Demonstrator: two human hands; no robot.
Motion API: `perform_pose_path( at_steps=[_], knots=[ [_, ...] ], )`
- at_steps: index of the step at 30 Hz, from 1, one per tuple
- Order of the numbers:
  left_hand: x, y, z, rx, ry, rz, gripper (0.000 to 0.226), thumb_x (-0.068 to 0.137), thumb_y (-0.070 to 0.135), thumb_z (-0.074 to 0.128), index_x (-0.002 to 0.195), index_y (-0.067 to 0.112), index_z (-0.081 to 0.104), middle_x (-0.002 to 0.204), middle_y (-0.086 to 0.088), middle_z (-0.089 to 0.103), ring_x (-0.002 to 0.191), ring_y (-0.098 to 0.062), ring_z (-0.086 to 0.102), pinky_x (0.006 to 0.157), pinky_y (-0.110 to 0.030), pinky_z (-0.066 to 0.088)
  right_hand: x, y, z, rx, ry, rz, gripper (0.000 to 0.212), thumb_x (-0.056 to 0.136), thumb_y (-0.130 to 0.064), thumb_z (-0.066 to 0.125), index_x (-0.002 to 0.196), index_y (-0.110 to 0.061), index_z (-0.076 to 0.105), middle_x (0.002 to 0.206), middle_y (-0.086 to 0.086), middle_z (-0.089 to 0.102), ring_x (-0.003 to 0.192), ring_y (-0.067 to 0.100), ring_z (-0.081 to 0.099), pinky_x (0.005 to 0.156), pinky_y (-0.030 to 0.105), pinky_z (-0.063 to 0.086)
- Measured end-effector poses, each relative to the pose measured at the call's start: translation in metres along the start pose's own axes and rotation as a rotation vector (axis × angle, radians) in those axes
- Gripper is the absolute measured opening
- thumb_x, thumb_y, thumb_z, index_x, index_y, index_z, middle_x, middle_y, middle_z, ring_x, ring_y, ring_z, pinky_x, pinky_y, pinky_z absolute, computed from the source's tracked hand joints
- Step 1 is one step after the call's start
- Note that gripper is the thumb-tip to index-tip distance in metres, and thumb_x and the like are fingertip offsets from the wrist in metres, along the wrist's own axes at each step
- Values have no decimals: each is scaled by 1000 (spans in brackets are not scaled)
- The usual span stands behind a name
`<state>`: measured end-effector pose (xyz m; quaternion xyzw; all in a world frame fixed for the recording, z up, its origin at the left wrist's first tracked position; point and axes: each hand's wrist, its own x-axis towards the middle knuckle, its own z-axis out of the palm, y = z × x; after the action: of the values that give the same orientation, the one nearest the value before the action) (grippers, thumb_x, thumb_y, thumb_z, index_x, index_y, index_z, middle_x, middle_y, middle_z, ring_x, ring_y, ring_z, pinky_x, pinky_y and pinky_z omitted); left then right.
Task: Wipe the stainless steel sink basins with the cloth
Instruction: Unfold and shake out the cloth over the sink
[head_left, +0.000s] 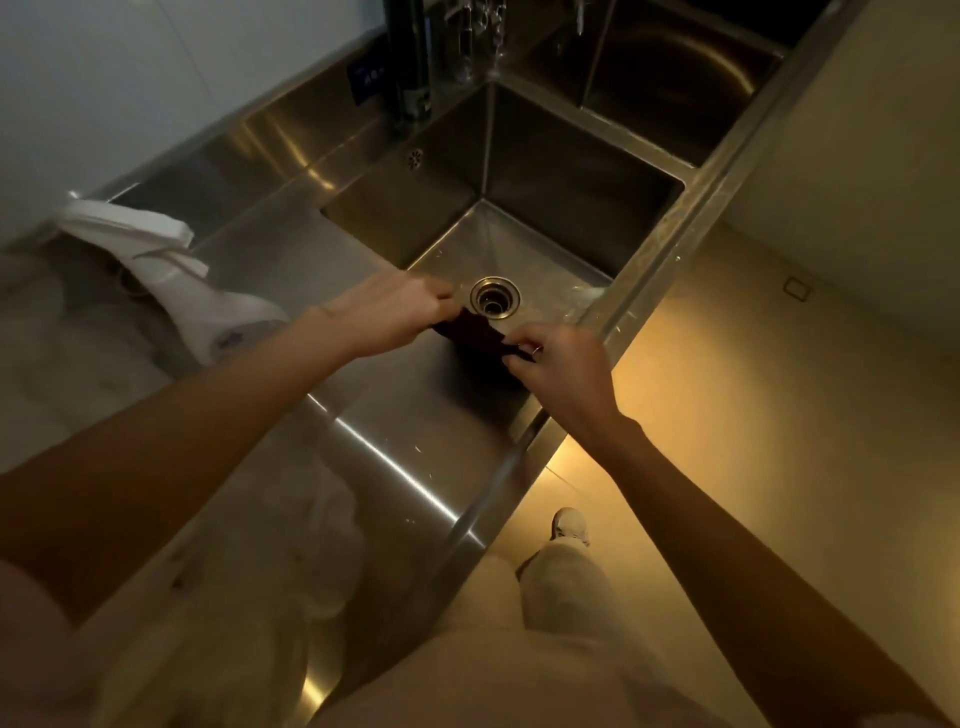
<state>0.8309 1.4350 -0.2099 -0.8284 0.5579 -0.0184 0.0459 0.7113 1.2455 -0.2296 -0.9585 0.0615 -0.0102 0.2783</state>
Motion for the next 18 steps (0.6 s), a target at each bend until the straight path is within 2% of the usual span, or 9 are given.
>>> perform_pose_path(
  at_steps=[4, 8, 13, 18],
  knots=[
    [-21, 2, 20, 3, -16, 43, 20, 82, 0, 61, 100, 7, 65, 89, -14, 61, 80, -33, 60, 53, -34, 40, -23, -8, 32, -20, 25, 12, 25, 87, -23, 64, 112, -22, 67, 105, -1, 69, 95, 13, 63, 81, 27, 50],
    [-36, 7, 46, 18, -72, 53, 27, 84, 3, 59, 110, 10, 64, 97, -12, 61, 87, -30, 59, 57, -38, 48, -40, -9, 63, -54, 24, 15, 25, 89, -25, 62, 114, -21, 66, 105, -2, 66, 93, 10, 62, 75, 16, 39],
    [-47, 11, 66, 13, -125, 47, 27, 83, 0, 60, 108, 8, 66, 96, -13, 61, 90, -33, 59, 56, -37, 43, -51, -9, 89, -63, -1, 48, 26, 91, -24, 61, 116, -19, 65, 107, -1, 65, 94, 13, 62, 76, 20, 44],
    [-48, 20, 74, 46, -223, -17, 34, 95, 10, 43, 126, 16, 55, 114, -7, 56, 106, -26, 52, 67, -36, 46, -54, -8, 93, -115, -75, 7, 29, 93, -27, 58, 121, -18, 63, 110, 1, 65, 96, 15, 63, 77, 25, 50]
  ],
)
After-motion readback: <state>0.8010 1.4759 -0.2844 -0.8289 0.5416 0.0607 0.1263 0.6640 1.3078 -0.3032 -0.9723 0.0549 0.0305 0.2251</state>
